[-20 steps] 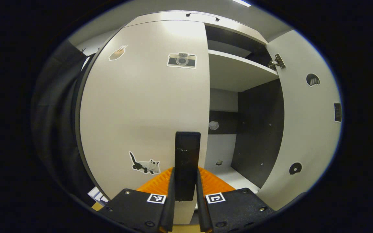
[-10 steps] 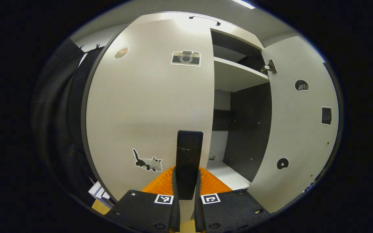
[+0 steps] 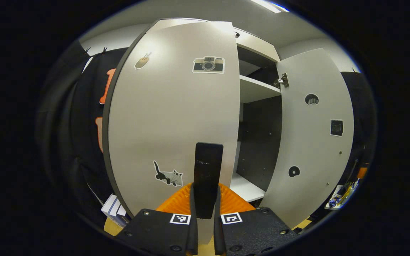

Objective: Open the right door of the double-door shoe cabinet with the right hand, and open the left door with the left hand.

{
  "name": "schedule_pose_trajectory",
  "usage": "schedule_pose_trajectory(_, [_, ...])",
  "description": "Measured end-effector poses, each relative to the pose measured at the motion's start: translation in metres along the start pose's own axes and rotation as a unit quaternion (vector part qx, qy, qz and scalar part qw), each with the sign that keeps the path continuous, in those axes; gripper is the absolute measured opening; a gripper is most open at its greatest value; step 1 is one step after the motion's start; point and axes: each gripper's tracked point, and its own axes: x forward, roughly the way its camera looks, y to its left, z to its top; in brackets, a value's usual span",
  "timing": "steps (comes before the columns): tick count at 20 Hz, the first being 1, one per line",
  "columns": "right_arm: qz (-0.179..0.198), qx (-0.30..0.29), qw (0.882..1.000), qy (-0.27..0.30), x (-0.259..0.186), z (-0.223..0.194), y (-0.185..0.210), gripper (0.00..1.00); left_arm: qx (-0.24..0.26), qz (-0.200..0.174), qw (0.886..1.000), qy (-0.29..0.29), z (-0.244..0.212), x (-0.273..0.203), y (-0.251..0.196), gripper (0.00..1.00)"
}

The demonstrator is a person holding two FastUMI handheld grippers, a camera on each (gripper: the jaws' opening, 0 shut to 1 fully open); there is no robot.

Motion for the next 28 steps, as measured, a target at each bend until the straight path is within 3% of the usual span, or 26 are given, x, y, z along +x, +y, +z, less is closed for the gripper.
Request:
schedule_pose_trajectory(9, [0.016,-0.008,1.0,-0.003,-0.016,0.0,0.033,0.98,0.002,-0.02,1.0,-0.007,0.002,-0.024,0.006,0.17])
schedule_pose_trajectory(24, [0.023,-0.01,1.0,0.008,-0.024,-0.007,0.052,0.99,0.03,0.014,0.999,-0.015,0.005,-0.046,0.032,0.17])
schedule_pose_trajectory(28, [0.031,-0.013,0.999,0.011,-0.02,-0.011,0.062,0.99,0.03,0.033,0.999,-0.018,0.007,-0.053,0.045,0.11])
